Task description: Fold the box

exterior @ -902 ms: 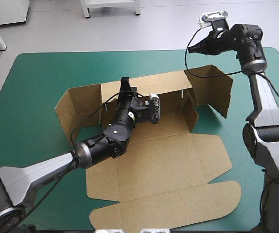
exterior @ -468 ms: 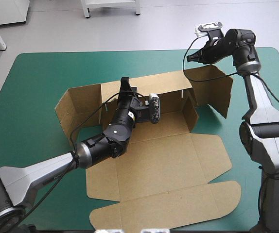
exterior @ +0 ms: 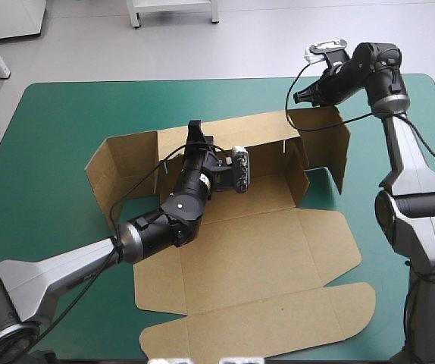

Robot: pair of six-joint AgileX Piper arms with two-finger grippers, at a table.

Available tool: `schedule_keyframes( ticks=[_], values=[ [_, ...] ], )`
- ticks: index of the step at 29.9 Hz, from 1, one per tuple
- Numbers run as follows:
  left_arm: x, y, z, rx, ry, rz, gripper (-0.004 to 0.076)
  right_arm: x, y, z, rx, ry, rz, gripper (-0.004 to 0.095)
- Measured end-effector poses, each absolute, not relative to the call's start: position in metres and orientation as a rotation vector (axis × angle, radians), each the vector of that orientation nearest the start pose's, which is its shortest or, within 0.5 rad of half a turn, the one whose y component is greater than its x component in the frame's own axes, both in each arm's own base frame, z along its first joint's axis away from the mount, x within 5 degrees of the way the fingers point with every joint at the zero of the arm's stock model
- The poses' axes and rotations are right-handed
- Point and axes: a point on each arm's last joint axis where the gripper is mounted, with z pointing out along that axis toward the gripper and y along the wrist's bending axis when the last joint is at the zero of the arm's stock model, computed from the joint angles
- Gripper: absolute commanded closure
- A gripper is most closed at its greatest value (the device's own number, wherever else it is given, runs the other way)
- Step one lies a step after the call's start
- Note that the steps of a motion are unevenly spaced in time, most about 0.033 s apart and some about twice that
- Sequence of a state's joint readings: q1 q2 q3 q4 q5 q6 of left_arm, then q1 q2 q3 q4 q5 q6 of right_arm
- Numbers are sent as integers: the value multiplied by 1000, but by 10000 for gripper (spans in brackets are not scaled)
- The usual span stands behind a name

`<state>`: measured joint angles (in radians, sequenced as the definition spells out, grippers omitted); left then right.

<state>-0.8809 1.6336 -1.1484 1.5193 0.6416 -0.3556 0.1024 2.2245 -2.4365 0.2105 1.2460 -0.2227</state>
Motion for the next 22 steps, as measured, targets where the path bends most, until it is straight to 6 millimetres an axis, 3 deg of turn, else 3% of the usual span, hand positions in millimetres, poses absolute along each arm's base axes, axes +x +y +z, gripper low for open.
schedule_keyframes(
  ticks=[8, 22],
  values=[
    [272, -245, 295, 1449, 1386, 813, 732, 475, 67, 360, -406, 2447, 221, 927],
    [272, -245, 295, 1449, 1386, 814, 732, 467, 66, 354, -418, 2494, 227, 927]
  ],
)
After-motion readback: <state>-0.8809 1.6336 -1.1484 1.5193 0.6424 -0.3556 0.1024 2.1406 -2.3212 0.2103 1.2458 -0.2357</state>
